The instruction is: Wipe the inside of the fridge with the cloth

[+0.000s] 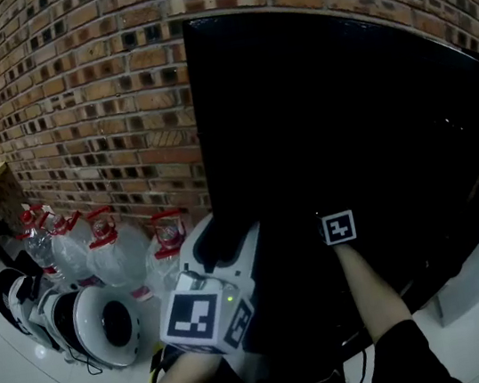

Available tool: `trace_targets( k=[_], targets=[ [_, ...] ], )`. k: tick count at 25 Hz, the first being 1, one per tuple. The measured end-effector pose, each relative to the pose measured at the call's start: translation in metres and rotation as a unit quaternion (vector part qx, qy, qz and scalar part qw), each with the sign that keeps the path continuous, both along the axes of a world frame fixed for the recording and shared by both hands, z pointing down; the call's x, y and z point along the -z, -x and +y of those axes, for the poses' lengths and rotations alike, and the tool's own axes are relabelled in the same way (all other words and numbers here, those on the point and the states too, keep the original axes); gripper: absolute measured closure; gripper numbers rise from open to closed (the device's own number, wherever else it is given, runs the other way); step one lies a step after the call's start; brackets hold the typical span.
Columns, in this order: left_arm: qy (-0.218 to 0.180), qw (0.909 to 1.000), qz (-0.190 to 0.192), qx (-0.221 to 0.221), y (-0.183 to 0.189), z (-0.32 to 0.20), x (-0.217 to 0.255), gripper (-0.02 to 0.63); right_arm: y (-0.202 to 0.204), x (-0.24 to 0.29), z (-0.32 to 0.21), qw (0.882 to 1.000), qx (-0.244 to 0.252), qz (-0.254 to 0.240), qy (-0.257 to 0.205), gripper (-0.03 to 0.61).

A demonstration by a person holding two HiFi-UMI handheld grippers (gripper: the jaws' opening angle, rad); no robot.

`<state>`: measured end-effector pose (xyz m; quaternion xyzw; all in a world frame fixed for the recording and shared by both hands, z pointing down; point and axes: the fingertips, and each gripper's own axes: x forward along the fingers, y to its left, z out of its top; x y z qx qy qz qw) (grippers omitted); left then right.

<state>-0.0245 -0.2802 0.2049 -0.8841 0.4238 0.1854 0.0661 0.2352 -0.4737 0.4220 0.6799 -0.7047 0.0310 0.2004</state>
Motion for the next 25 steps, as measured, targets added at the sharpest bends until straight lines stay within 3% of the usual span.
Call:
trace_targets(
  k=[8,17,22,25],
  targets=[
    [0.0,1.0,0.003,0.002,0.001,-0.001,-0.004,0.387,-0.047,-0.009,0.013,0.996,-0.084,-0.042,0.006,0.506],
    [0.002,1.0,-0.006,0.001,0.0,0.001,-0.001,0.387,-0.069,-0.002,0.02,0.984,-0.173,-0.036,-0.01,0.508],
    [0.003,0.9997,-0.023,-0.004,-0.003,0.0,-0.001,0.387,-0.074,0.001,0.024,0.98,-0.198,-0.025,-0.019,0.508],
    [0.001,0.9997,-0.025,-0.006,-0.003,0.0,-0.001,0.385,-0.072,0.001,0.034,0.977,-0.203,-0.053,-0.035,0.506]
  ],
)
